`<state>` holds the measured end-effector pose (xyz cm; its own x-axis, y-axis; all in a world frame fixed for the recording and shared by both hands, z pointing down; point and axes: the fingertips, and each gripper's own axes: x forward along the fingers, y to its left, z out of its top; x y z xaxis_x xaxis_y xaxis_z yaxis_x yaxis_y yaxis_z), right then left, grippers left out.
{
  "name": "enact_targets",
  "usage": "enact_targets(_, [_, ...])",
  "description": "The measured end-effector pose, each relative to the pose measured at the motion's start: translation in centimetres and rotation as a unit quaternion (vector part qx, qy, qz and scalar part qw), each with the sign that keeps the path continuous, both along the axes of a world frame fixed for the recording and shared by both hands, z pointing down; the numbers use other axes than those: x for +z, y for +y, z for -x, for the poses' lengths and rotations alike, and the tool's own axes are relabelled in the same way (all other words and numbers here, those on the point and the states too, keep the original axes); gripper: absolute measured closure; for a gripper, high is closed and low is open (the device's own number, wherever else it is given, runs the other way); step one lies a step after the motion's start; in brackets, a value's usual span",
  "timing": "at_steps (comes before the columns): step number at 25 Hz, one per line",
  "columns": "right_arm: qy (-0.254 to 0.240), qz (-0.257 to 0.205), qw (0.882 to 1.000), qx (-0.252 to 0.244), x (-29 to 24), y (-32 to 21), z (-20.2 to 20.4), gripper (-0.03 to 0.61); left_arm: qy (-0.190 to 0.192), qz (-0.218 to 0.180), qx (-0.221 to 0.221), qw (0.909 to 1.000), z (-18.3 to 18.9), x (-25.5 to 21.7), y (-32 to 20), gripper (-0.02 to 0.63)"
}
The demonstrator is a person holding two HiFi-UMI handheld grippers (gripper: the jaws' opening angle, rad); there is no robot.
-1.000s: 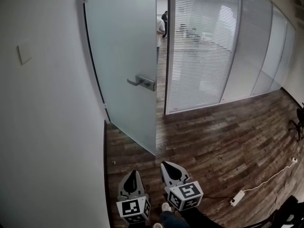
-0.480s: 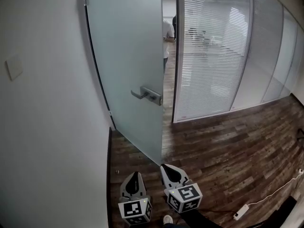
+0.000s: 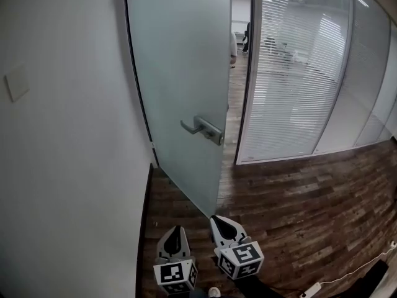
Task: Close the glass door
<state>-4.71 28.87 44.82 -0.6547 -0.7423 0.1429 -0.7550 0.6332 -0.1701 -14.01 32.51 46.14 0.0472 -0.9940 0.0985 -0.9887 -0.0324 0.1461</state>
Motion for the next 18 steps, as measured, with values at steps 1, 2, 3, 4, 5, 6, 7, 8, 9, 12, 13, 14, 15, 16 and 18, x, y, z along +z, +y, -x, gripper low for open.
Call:
enact_targets(1, [0.0,0.0,1.0,-0.002,0.0,-0.5,0.4,0.588,0.0,0.001,-0.001,1.0,0.3,0.0,-0.5,0.612])
enact_targets(2, [-0.001,-0.001,1.0,-0.004,-0.1,-1.0,0.7,0.588,0.0,0.001,-0.002,1.0,0.6,-0.1,-1.0,0.612])
enact_targets(3, [-0.001,-0.002,1.0,-0.006,-0.1,-1.5,1.0,0.588,-0.002,0.001,-0.002,1.0,0.8,-0.2,-1.4,0.612])
enact_targets(4, [-0.001,-0.002,1.0,-0.007,-0.1,-1.9,1.2,0.588,-0.002,0.002,-0.002,1.0,1.0,-0.2,-1.8,0.612])
enact_targets(5, [-0.003,0.0,1.0,-0.007,-0.1,-2.3,1.4,0.588,-0.003,0.003,-0.001,1.0,1.1,-0.1,-2.3,0.612])
enact_targets(6, [-0.006,0.001,1.0,-0.006,0.0,-2.8,1.6,0.588,-0.002,0.004,0.0,1.0,1.3,-0.1,-2.8,0.612])
enact_targets(7, [-0.008,0.001,1.0,-0.004,0.0,-3.4,1.8,0.588,-0.002,0.004,0.002,1.0,1.5,0.0,-3.3,0.612])
enact_targets(8, [-0.008,0.001,1.0,-0.003,0.0,-4.0,2.1,0.588,-0.001,0.003,0.003,1.0,1.7,-0.1,-4.0,0.612])
enact_targets(9, [-0.007,0.001,1.0,-0.001,-0.1,-4.7,2.4,0.588,-0.002,0.001,0.005,1.0,2.0,-0.1,-4.8,0.612])
enact_targets(12, [-0.001,-0.001,1.0,0.003,-0.3,-6.5,3.6,0.588,-0.003,-0.008,0.011,0.9999,3.2,-0.1,-7.0,0.612])
enact_targets(13, [0.0,-0.003,1.0,0.005,-0.3,-7.2,4.0,0.588,-0.002,-0.008,0.014,0.9999,3.6,-0.2,-7.7,0.612])
enact_targets(14, [0.0,-0.005,1.0,0.007,-0.3,-7.9,4.5,0.588,-0.002,-0.008,0.018,0.9998,4.0,-0.4,-8.5,0.612])
enact_targets(15, [0.0,-0.007,1.0,0.01,-0.4,-8.6,4.9,0.588,-0.002,-0.008,0.022,0.9997,4.4,-0.5,-9.3,0.612])
enact_targets(16, [0.0,-0.008,1.0,0.013,-0.6,-9.4,5.4,0.588,-0.001,-0.007,0.026,0.9996,4.8,-0.5,-10.1,0.612])
enact_targets(18, [0.001,-0.006,1.0,0.021,-0.6,-11.0,6.2,0.588,0.0,-0.007,0.032,0.9995,5.8,-0.5,-11.7,0.612])
